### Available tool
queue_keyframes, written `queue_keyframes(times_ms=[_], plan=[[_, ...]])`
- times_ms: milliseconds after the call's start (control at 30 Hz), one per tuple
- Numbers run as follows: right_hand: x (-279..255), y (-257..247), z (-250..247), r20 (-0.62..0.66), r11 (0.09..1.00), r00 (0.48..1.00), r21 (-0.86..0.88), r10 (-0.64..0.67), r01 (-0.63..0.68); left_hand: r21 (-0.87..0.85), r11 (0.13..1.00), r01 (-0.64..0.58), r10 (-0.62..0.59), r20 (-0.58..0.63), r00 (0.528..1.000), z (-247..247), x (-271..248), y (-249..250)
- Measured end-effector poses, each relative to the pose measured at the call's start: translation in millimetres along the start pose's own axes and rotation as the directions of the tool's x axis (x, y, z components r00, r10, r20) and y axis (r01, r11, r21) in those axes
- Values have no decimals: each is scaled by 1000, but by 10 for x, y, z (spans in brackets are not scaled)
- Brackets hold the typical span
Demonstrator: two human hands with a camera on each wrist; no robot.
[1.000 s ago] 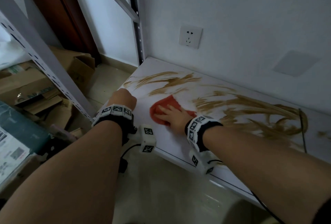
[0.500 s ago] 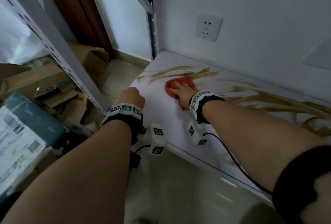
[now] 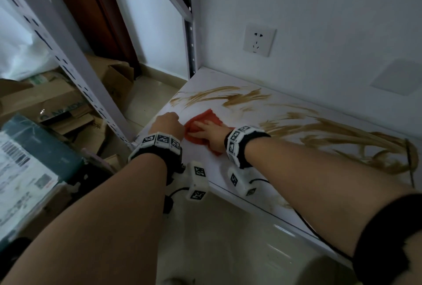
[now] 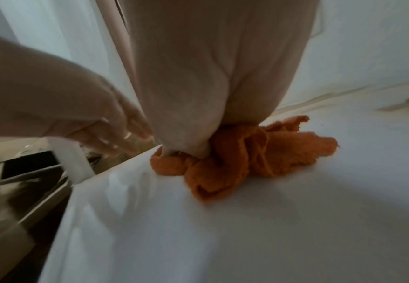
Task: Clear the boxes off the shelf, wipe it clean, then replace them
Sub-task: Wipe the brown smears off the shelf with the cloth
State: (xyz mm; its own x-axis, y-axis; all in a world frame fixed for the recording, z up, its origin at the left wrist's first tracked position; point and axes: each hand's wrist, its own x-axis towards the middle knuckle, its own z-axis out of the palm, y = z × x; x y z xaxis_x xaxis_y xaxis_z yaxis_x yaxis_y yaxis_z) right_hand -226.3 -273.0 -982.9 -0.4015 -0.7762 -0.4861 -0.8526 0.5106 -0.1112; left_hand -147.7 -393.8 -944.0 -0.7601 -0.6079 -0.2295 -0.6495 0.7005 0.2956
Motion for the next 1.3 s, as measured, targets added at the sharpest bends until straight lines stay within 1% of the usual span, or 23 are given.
queue_keyframes(times_ms=[67, 167, 300, 367, 433, 533, 633, 700, 767, 833, 967, 1033, 1100, 1167, 1300], plan=[[84, 106, -62, -13, 999, 999, 35, 38, -37, 13, 1000, 1, -1, 19, 1000, 17, -6, -52], [96, 353, -73, -40, 986, 989, 93, 140, -136, 14, 1000, 7, -8, 34, 999, 17, 1, -96], [-158, 766, 22, -35, 949, 962, 181, 269, -259, 1, 1000, 7, -7, 37, 999, 9, 5, -65], [-301, 813, 104, -38, 942, 955, 184, 293, -282, -1, 1000, 6, -6, 49, 999, 2, 12, -50], [-426, 699, 175, -36, 952, 960, 141, 278, -270, -7, 1000, 7, -7, 44, 999, -16, 24, -43], [-498, 356, 218, -75, 981, 983, 103, 170, -162, -13, 1000, 5, -5, 23, 1000, -51, 35, -21], [-331, -3, 222, -81, 995, 995, 94, 50, -42, -12, 1000, 4, -4, 14, 1000, -49, 26, -25], [-184, -113, 168, -64, 998, 998, 69, 16, -11, -13, 1000, 7, -6, 10, 1000, -35, 9, -41], [-93, -89, 92, -47, 998, 999, 60, 11, -8, 4, 1000, 3, -3, 17, 1000, -13, 2, -61], [-15, 46, 44, -52, 997, 998, 76, 33, -29, 14, 1000, 6, -6, 24, 1000, 6, -2, -84], [-8, 497, -10, -62, 975, 984, 161, 166, -154, 33, 999, 8, -9, 29, 1000, 7, 14, -63], [-159, 716, -20, -31, 948, 969, 215, 245, -233, 26, 1000, -1, 0, 30, 1000, 14, 19, -17], [-352, 804, 12, -14, 932, 952, 207, 307, -297, 25, 1000, -12, 11, 34, 999, 25, 29, 30], [-499, 695, 81, -15, 945, 957, 163, 289, -282, 31, 999, -16, 15, 35, 999, 28, 40, 52], [-520, 279, 171, -43, 992, 996, 105, 73, -68, 29, 999, -14, 13, 30, 999, 12, 30, 43]])
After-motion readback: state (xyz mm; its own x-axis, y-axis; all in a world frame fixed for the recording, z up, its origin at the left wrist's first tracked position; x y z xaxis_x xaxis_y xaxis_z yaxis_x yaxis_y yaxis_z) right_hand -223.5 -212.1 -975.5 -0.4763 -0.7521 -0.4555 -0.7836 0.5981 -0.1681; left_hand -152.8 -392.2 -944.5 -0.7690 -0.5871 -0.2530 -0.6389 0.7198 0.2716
